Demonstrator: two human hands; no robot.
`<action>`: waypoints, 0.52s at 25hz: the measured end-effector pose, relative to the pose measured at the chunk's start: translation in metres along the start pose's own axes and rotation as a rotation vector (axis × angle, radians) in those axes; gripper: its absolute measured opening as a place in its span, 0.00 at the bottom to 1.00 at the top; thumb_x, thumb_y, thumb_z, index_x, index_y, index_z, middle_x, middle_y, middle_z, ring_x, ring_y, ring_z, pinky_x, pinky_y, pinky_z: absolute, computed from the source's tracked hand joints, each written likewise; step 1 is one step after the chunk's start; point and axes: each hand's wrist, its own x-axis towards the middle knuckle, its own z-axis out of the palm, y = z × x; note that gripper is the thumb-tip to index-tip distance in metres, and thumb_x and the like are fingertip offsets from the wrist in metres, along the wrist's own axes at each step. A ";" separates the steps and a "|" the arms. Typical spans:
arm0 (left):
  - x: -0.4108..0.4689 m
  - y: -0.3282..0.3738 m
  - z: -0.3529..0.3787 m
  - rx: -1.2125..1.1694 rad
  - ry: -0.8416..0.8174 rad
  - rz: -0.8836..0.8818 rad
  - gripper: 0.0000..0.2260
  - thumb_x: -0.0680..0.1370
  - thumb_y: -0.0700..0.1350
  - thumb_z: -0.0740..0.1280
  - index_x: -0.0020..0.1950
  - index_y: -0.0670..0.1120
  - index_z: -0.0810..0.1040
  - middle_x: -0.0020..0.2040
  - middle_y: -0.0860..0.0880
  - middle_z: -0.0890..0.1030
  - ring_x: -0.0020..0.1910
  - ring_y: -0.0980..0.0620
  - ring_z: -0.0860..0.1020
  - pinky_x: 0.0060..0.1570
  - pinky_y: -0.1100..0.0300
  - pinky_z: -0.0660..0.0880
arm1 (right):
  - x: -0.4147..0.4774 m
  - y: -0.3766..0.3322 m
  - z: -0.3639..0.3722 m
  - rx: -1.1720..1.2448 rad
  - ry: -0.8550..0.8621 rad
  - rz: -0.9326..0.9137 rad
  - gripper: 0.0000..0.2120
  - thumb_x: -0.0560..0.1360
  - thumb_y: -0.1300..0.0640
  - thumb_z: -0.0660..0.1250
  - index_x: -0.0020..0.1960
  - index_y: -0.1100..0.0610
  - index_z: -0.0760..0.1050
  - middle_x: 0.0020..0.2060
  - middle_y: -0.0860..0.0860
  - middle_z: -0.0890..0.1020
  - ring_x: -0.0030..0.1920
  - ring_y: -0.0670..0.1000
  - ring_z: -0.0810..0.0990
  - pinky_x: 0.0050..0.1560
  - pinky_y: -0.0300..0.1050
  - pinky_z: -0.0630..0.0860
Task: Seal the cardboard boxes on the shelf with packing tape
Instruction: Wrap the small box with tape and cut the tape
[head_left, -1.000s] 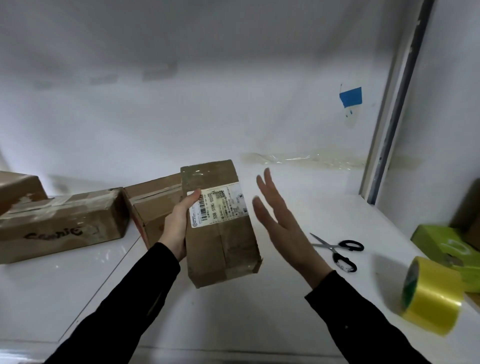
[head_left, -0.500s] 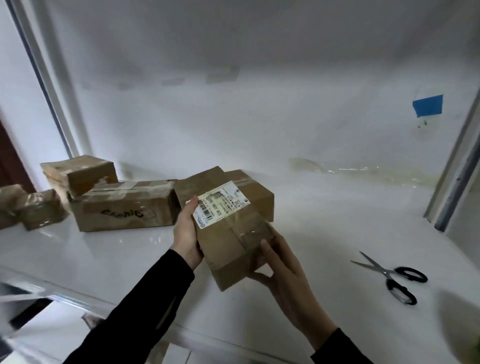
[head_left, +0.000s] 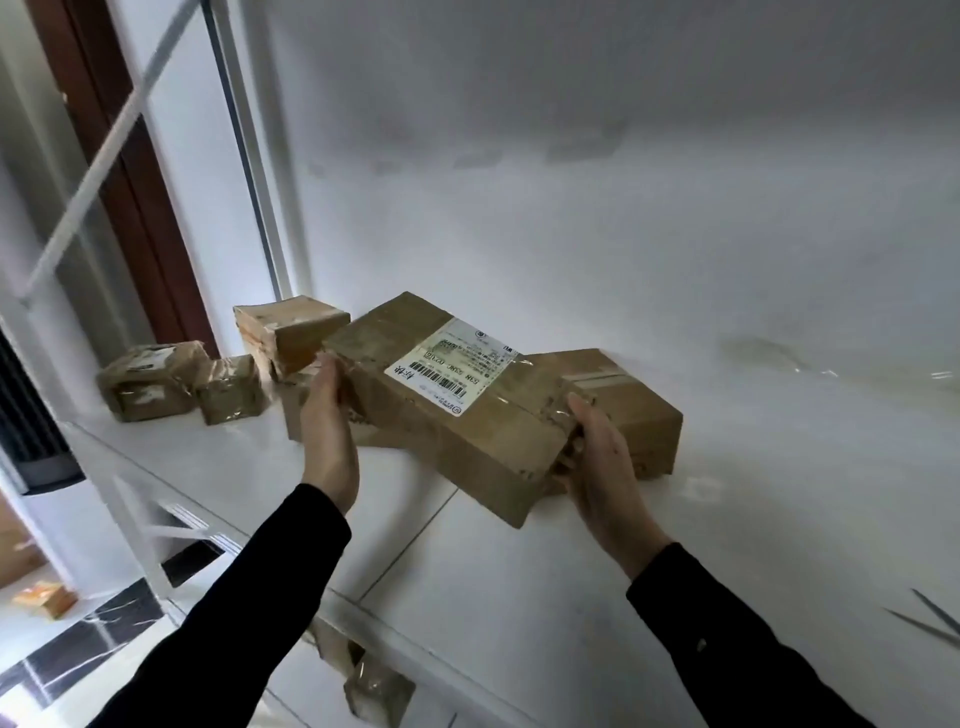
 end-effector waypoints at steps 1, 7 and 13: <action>0.014 0.002 -0.009 0.014 -0.013 0.021 0.15 0.79 0.52 0.59 0.55 0.45 0.79 0.54 0.46 0.81 0.57 0.50 0.77 0.63 0.52 0.70 | 0.020 -0.002 0.010 -0.023 0.002 0.020 0.12 0.79 0.51 0.58 0.38 0.52 0.72 0.25 0.41 0.77 0.26 0.38 0.74 0.29 0.35 0.70; 0.104 0.019 -0.033 0.059 -0.110 0.039 0.14 0.80 0.52 0.59 0.53 0.45 0.80 0.54 0.42 0.81 0.50 0.48 0.78 0.53 0.56 0.74 | 0.133 -0.027 0.079 -0.081 -0.076 0.062 0.24 0.77 0.38 0.55 0.57 0.55 0.78 0.51 0.54 0.84 0.52 0.53 0.82 0.59 0.51 0.75; 0.185 0.012 -0.048 0.156 -0.055 -0.052 0.17 0.81 0.56 0.55 0.47 0.49 0.79 0.35 0.55 0.84 0.33 0.60 0.81 0.46 0.59 0.77 | 0.212 -0.012 0.132 -0.200 -0.035 0.069 0.32 0.74 0.30 0.44 0.46 0.50 0.79 0.49 0.53 0.83 0.54 0.55 0.81 0.66 0.53 0.71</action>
